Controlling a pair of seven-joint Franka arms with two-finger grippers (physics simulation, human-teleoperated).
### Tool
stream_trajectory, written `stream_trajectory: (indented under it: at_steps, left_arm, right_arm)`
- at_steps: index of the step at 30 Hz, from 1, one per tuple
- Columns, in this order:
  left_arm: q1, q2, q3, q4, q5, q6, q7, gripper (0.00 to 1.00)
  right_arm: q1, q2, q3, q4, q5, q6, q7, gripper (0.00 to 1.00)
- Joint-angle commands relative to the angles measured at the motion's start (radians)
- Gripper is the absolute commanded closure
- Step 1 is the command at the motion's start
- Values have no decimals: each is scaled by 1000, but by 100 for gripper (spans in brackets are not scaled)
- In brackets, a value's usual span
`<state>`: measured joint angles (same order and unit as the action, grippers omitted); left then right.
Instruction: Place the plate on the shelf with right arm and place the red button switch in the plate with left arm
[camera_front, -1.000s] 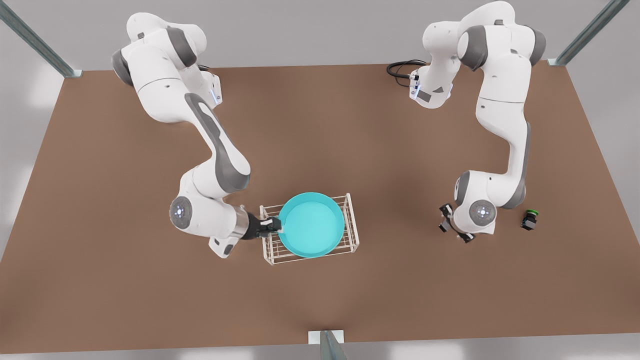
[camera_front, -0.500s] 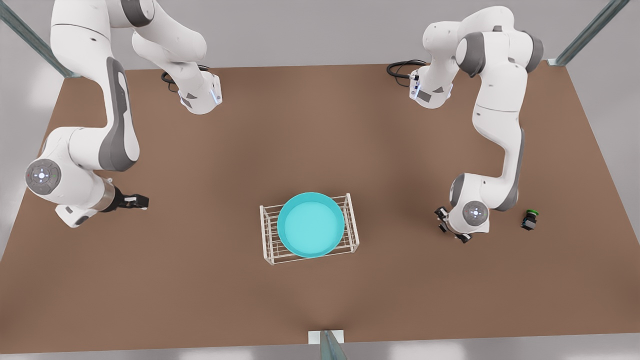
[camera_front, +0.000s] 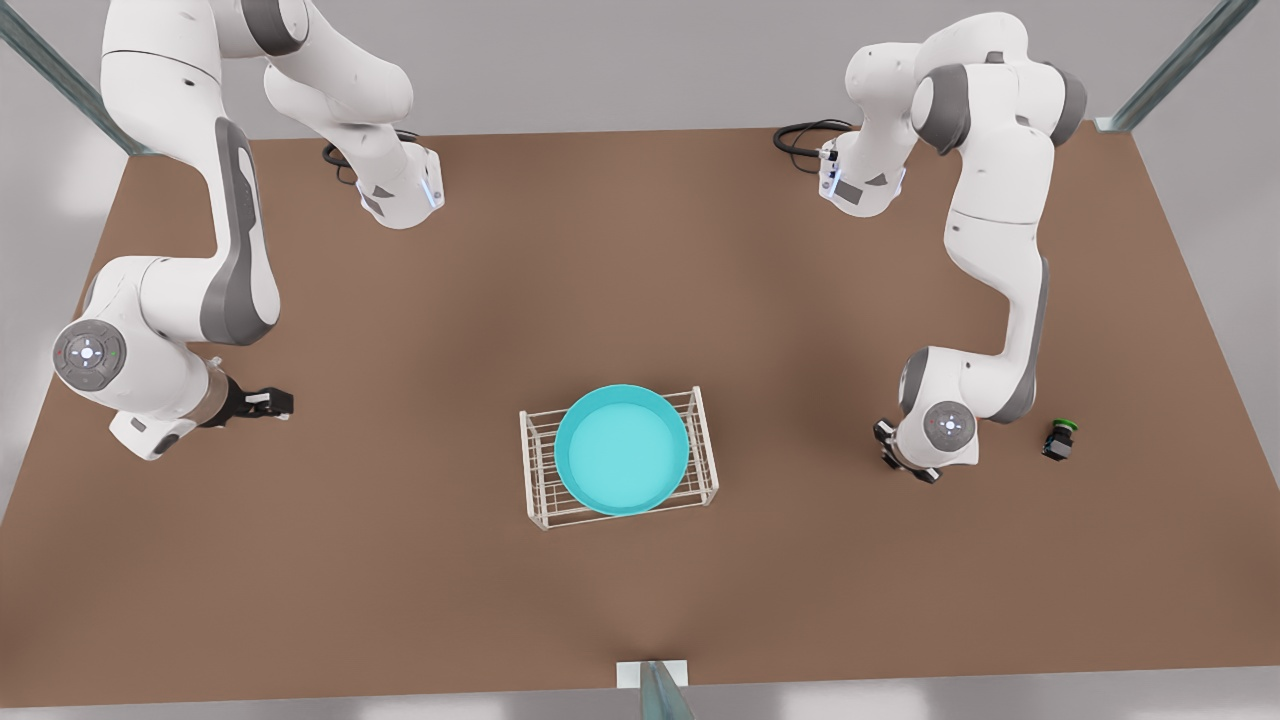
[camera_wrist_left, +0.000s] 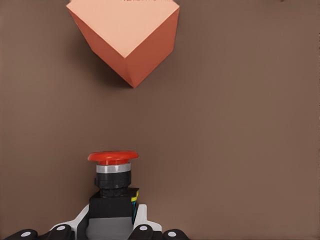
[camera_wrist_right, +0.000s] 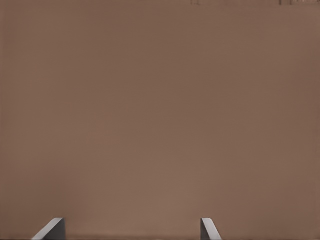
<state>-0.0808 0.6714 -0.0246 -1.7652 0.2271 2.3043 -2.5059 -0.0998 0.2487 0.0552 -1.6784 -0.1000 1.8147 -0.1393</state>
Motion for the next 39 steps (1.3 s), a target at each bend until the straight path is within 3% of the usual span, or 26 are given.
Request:
stream_trajectory:
  at_steps: [1, 8, 12, 18, 22, 35, 39]
  left_arm:
    - [1, -9, 0, 6, 8, -25, -21, 56]
    - [-5, -55, -11, 33, 1, -62, 18, 56]
    - [-7, -79, -208, 259, -17, -327, -108, 56]
    - [-10, -128, -432, 293, 1, -379, -272, 56]
    - [-137, -113, -439, 415, -2, -433, -313, 56]
    - [-252, 53, -429, 498, 117, 254, -344, 56]
    - [-295, 105, -414, 541, 118, 279, -356, 53]
  right_arm:
    - [0, -2, 0, 3, 0, 0, -65, 0]
    - [-1, 0, 0, 11, 0, -5, -65, 0]
    - [0, 7, 0, 13, 0, -3, -65, 0]
    - [0, 10, 0, 14, -1, -3, -65, 0]
    - [2, 17, 0, 16, -1, -3, -65, 0]
    - [2, 23, 2, 19, -1, 0, -65, 0]
    - [2, 23, 0, 19, -1, -2, -65, 0]
